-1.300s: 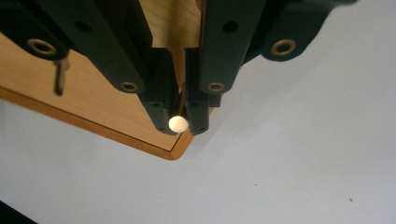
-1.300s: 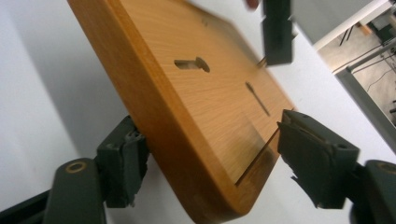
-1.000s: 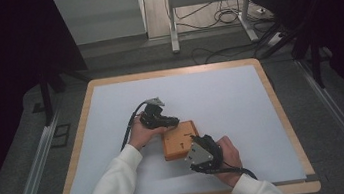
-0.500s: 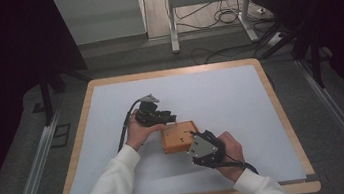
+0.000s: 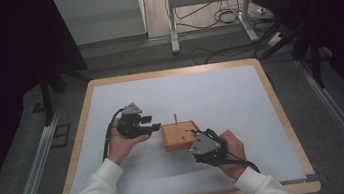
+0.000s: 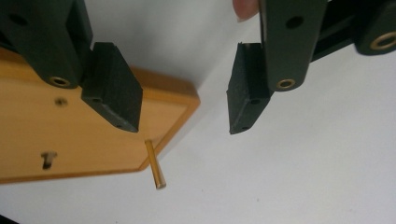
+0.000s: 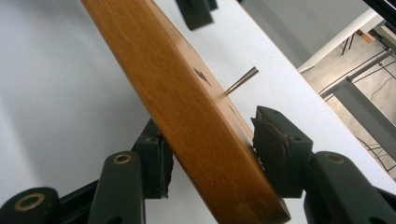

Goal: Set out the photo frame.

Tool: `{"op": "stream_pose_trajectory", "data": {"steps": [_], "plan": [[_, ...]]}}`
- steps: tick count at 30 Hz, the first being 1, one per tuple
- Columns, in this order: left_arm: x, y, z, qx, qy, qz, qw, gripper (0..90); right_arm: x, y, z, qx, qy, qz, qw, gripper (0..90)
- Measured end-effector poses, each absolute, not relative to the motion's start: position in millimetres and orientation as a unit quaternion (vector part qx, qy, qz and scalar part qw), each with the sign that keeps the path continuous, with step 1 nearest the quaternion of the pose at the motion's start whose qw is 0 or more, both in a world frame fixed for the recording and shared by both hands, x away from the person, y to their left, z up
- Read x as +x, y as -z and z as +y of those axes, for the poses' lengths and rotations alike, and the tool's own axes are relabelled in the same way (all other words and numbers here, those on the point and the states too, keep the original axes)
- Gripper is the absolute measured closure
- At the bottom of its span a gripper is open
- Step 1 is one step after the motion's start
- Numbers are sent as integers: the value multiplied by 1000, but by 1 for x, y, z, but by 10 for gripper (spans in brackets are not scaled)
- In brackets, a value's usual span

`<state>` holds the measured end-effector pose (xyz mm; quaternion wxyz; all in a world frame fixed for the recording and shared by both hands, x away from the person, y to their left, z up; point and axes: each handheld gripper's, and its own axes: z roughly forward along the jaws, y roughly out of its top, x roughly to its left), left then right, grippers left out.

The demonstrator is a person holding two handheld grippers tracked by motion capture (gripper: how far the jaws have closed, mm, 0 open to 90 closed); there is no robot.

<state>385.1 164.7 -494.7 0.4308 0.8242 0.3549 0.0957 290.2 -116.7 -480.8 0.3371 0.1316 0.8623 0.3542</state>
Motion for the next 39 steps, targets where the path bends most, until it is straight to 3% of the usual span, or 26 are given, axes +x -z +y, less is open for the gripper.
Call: {"op": "stream_pose_trajectory", "data": {"steps": [15, 39], "plan": [[356, 523, 207, 826, -91, 383, 404, 395, 301, 469, -115, 141, -354, 870, 312, 507], [343, 527, 202, 839, -105, 367, 389, 367, 328, 443, -112, 146, -347, 881, 285, 614]]}}
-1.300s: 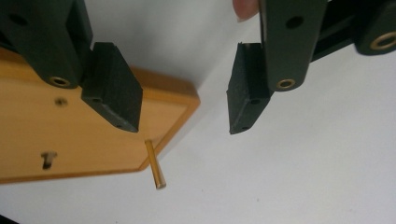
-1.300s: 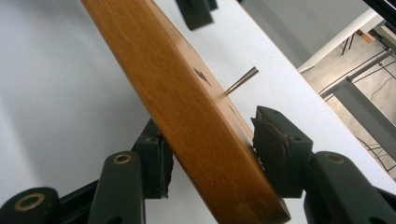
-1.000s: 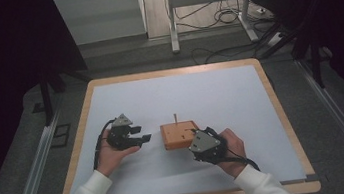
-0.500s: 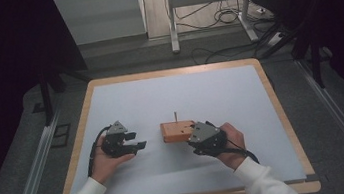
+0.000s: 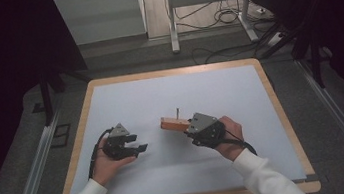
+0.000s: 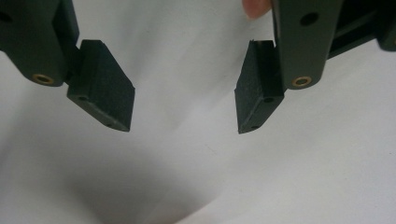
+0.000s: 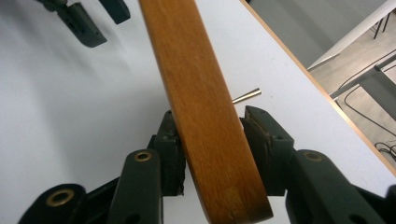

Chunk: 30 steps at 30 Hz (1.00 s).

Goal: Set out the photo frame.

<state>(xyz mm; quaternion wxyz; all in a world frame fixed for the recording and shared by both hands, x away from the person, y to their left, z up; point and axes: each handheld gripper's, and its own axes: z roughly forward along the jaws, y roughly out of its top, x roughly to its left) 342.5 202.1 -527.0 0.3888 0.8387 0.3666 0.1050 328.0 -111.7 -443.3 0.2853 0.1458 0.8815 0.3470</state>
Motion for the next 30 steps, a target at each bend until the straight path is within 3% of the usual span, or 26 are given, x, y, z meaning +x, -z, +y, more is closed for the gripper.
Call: {"op": "stream_pose_trajectory", "data": {"steps": [9, 18, 30], "plan": [[344, 529, 204, 837, -101, 370, 390, 365, 333, 428, -106, 137, -339, 887, 281, 669], [343, 528, 204, 835, -104, 371, 392, 362, 318, 409, -109, 108, -373, 898, 209, 688], [344, 529, 203, 839, -102, 366, 389, 359, 331, 408, -124, 134, -373, 893, 212, 670]]}}
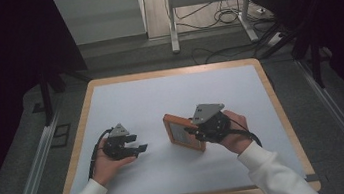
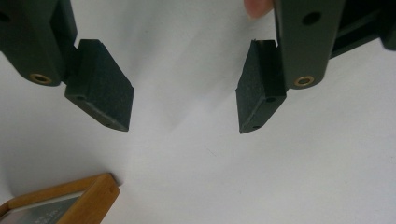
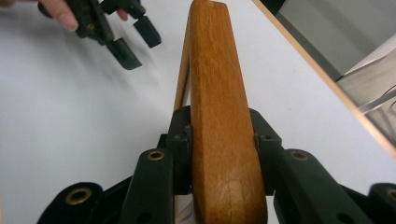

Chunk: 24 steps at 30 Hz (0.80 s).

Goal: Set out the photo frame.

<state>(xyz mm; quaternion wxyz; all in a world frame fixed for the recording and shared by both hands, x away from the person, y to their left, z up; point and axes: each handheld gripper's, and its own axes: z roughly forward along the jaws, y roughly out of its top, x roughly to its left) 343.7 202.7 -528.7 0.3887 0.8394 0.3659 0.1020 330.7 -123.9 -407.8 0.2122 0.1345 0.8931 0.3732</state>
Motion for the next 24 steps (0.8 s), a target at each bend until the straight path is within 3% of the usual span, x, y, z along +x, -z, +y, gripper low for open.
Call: {"op": "stream_pose_trajectory", "data": {"steps": [17, 24], "plan": [[343, 528, 202, 838, -103, 366, 392, 350, 372, 418, -133, 202, -355, 882, 237, 463], [343, 528, 202, 837, -104, 367, 393, 349, 384, 422, -137, 229, -358, 875, 232, 417]]}}
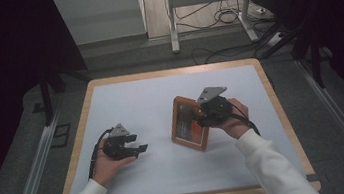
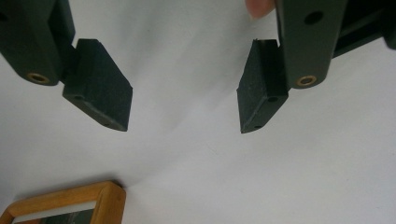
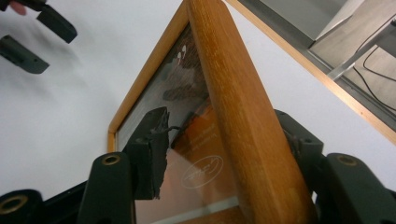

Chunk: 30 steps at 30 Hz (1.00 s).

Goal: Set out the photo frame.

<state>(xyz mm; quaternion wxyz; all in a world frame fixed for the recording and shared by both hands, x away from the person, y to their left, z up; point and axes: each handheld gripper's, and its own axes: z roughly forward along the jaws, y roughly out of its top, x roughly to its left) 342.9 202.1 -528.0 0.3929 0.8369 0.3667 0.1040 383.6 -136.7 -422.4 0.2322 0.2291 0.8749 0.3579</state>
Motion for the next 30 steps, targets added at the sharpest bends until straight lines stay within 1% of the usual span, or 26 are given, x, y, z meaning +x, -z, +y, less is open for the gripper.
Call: {"op": "stream_pose_trajectory", "data": {"steps": [11, 13, 14, 15, 17, 18, 23, 30], "plan": [[342, 527, 203, 835, -103, 367, 396, 349, 387, 425, -138, 251, -361, 864, 247, 337], [342, 527, 203, 835, -104, 367, 396, 349, 387, 424, -140, 262, -369, 856, 249, 304], [342, 527, 203, 835, -104, 367, 396, 349, 387, 424, -140, 262, -369, 856, 249, 304], [342, 526, 203, 835, -104, 367, 396, 349, 386, 423, -144, 272, -377, 849, 250, 281], [342, 526, 203, 835, -105, 367, 396, 349, 385, 422, -146, 279, -384, 844, 248, 270], [342, 526, 203, 835, -105, 367, 396, 349, 383, 420, -151, 290, -397, 835, 246, 249], [342, 526, 203, 835, -105, 366, 397, 349, 374, 416, -168, 313, -424, 815, 241, 205], [341, 526, 201, 835, -104, 367, 397, 349, 353, 419, -187, 331, -447, 796, 237, 183]]}}
